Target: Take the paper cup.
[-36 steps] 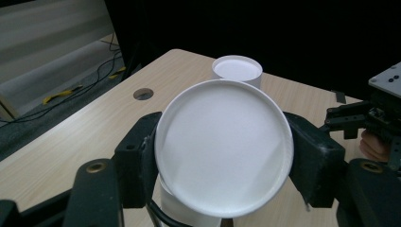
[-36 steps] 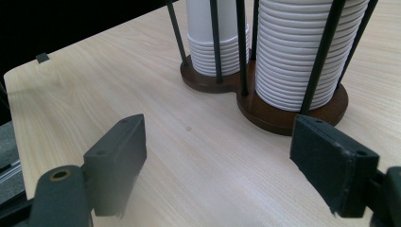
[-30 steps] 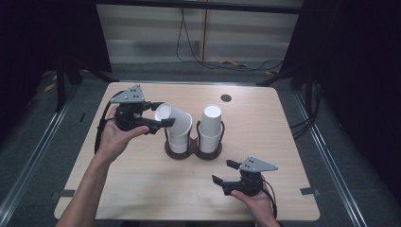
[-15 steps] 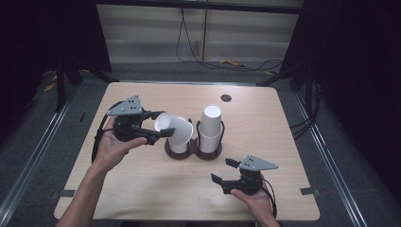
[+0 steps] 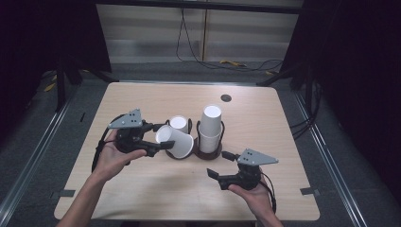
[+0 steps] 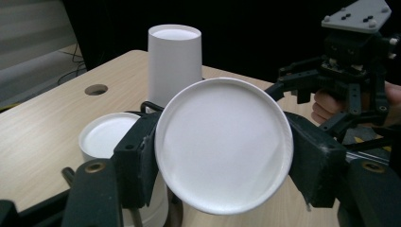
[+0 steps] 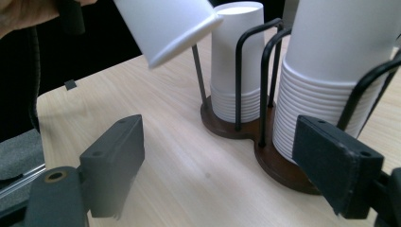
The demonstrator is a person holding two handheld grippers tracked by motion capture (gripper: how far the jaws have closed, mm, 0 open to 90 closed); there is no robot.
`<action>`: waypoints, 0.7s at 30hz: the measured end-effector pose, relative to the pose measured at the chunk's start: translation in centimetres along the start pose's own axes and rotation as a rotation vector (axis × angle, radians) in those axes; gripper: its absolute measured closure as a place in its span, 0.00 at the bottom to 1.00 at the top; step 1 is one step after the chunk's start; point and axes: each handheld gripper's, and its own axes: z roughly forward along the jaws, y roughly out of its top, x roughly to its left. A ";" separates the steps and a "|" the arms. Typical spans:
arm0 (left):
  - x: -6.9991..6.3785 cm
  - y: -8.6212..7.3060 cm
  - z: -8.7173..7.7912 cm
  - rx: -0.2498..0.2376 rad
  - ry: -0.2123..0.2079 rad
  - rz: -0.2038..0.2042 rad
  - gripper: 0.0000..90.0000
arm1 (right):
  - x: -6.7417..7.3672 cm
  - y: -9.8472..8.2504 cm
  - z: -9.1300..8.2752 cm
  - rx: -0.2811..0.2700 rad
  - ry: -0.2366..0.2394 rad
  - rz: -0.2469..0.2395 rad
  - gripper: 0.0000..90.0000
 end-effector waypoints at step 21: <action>-2.9 -2.7 2.6 0.088 -0.086 0.019 0.38 | 1.0 0.4 1.7 -0.010 0.095 -0.048 0.15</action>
